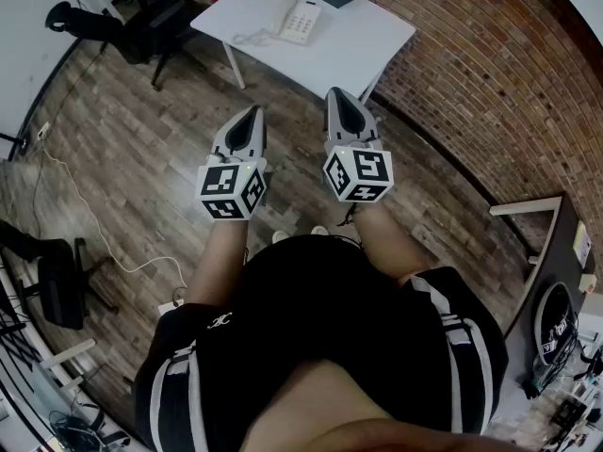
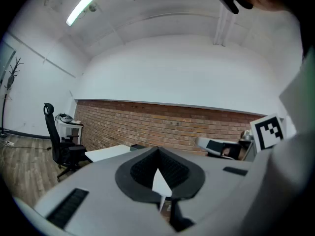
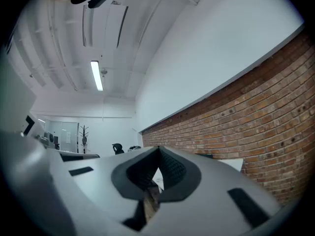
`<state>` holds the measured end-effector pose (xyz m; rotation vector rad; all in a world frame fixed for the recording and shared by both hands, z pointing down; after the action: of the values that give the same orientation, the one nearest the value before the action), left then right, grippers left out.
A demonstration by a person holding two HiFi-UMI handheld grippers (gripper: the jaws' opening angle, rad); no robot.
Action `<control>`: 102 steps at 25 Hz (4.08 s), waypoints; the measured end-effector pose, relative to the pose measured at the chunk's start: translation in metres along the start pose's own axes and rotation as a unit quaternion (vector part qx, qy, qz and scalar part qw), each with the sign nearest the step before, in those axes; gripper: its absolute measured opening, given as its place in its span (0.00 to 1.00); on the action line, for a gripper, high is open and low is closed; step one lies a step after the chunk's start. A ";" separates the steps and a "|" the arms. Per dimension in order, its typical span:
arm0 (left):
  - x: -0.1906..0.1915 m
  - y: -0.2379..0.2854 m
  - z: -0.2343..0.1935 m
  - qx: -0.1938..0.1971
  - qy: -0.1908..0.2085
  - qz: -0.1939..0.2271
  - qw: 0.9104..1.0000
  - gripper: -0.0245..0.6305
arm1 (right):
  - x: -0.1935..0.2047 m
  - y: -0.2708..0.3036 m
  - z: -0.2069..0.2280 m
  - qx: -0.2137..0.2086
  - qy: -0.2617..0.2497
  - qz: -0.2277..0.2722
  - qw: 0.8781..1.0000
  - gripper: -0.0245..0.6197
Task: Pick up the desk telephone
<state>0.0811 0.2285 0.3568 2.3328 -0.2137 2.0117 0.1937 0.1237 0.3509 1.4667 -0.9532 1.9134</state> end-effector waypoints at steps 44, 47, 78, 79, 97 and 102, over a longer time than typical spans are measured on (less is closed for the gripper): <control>0.010 0.054 -0.103 0.021 0.002 0.002 1.000 0.04 | 0.046 0.105 -0.030 0.003 0.031 0.022 0.999 0.04; 0.014 0.084 -0.115 0.025 0.005 -0.006 1.000 0.04 | 0.055 0.133 -0.016 0.007 0.036 0.020 0.999 0.04; 0.047 0.430 -0.226 0.043 -0.021 -0.093 0.995 0.04 | 0.136 0.428 0.153 0.046 0.057 -0.066 0.995 0.04; 0.050 0.437 -0.228 0.044 -0.022 -0.099 0.994 0.04 | 0.139 0.432 0.159 0.051 0.057 -0.069 0.995 0.04; 0.130 0.544 -0.281 0.132 -0.043 -0.228 0.964 0.04 | 0.229 0.476 0.228 0.174 0.067 -0.155 0.970 0.04; 0.159 0.567 -0.288 0.163 -0.076 -0.272 0.945 0.04 | 0.264 0.475 0.247 0.207 0.094 -0.191 0.955 0.04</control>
<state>-0.2576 -0.3060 0.5295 2.3618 0.7315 1.6875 -0.0976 -0.3598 0.5454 1.5207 -0.1627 1.9785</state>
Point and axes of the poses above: the fingertips, and each gripper's own axes: y forward along the fingers, z to its right, x out of its underside, the point moved 2 cm from there along -y, backward along the fingers, and after that the axes turned 8 degrees about z, right-handed, at the moved point
